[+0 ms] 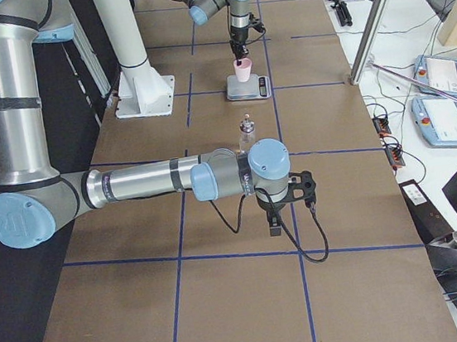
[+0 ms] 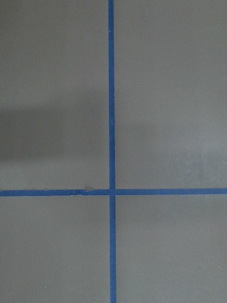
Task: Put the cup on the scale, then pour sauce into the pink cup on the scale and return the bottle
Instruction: 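Lower the pink cup onto the scale and open the left gripper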
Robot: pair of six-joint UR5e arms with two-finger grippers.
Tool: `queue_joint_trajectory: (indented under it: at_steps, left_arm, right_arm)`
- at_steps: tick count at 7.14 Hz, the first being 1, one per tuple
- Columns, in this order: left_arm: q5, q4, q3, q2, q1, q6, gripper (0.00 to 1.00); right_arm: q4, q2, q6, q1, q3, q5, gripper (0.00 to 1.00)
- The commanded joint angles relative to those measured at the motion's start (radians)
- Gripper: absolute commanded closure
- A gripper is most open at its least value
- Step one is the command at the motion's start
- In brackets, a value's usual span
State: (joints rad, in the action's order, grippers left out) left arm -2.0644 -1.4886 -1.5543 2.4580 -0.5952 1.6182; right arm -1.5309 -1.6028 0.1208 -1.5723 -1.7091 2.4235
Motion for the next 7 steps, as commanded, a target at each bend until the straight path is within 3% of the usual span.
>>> queue_joint_trajectory:
  at_steps: [1, 7]
  left_arm:
    - [0.000, -0.050, 0.040, 0.001, 0.002, -0.003, 1.00]
    - [0.000, -0.058, 0.049, -0.004, 0.002, -0.006, 1.00]
  right_arm:
    - [0.000, 0.001, -0.001, 0.000, 0.002, -0.001, 0.00]
    - [0.000, 0.009, 0.000, 0.000, 0.000, 0.000, 0.00]
